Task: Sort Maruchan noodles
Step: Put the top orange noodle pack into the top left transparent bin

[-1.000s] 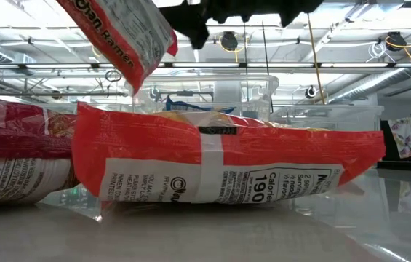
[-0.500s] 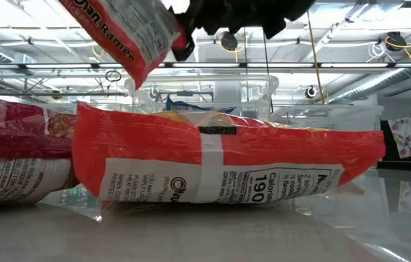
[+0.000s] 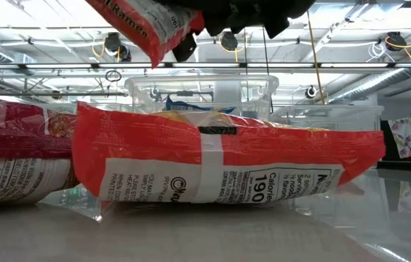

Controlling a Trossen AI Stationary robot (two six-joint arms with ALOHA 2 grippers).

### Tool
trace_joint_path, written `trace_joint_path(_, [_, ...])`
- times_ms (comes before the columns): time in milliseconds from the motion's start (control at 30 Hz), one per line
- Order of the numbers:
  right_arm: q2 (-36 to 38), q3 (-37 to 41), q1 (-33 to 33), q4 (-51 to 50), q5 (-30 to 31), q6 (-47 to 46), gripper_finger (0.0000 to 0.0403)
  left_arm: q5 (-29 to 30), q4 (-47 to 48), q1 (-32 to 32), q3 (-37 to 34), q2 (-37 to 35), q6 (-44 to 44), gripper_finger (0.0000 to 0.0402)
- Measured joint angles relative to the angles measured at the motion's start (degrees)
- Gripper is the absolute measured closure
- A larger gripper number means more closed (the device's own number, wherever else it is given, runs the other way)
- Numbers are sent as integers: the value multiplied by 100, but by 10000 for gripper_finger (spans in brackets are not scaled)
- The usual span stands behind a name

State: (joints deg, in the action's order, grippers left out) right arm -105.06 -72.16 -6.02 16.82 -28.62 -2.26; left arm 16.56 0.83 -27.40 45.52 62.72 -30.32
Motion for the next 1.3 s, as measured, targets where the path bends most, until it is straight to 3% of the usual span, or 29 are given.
trace_joint_path(133, [0,0,2,-89,28,-3,275,74,8,2,0,2,28,395])
trace_joint_path(233, [8,0,12,-98,41,-11,288,579,-74,-9,-7,7,194,384])
trace_joint_path(467, [45,0,91,-328,60,0,285,796,-103,0,-7,-4,685,311])
trace_joint_path(633, [213,7,156,-860,617,181,286,1547,-108,-17,-7,-6,1316,255])
trace_joint_path(733, [393,2,159,-1341,1223,425,288,2363,-120,-68,-7,-49,1630,238])
trace_joint_path(800, [527,11,157,-1603,1555,493,288,2588,-103,-107,-7,-126,1877,233])
trace_joint_path(933, [852,10,141,-1791,2037,620,287,2445,-53,-153,-3,-376,2645,231])
trace_joint_path(1067, [1112,9,64,-1800,2357,773,288,1890,126,-151,-1,-515,3343,231])
trace_joint_path(1167, [1250,9,-1,-1794,2580,927,288,1540,219,-239,0,-437,3220,231])
trace_joint_path(1300, [1309,9,-48,-1648,2582,1153,287,1834,166,-340,0,-224,3191,219])
